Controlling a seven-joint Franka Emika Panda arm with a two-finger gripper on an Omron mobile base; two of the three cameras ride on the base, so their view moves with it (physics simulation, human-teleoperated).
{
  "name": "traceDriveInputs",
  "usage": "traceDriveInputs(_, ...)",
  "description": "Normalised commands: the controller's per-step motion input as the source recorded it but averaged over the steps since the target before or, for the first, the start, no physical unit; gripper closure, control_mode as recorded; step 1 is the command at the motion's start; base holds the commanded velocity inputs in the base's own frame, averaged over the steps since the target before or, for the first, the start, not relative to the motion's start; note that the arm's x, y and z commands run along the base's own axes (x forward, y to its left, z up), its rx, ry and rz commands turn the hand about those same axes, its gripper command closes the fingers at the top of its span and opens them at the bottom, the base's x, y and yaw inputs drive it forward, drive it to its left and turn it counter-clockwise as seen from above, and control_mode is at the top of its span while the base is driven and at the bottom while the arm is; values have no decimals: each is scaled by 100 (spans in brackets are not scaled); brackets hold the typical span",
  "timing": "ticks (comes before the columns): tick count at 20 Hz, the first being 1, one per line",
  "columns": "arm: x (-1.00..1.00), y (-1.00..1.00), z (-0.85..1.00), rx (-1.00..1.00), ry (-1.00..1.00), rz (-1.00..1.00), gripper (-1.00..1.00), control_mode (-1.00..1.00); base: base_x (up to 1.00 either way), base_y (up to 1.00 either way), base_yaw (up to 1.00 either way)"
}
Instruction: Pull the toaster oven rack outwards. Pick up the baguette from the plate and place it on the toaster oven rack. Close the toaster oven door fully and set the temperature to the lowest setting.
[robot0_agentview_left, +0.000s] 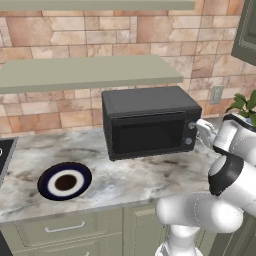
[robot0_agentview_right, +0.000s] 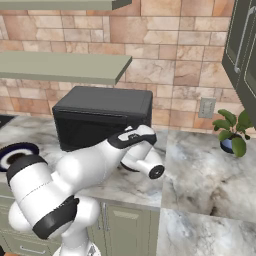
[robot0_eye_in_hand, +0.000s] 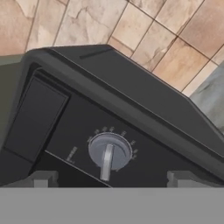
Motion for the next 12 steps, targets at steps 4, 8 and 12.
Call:
traceDriveInputs(4, 5, 7, 1, 0, 0, -3, -100, -100, 0, 0, 0)
traceDriveInputs(8, 13, 3, 0, 0, 0, -3, -100, -100, 0, 0, 0)
traceDriveInputs(12, 0, 0, 0, 0, 0, 0, -100, -100, 0, 0, 0)
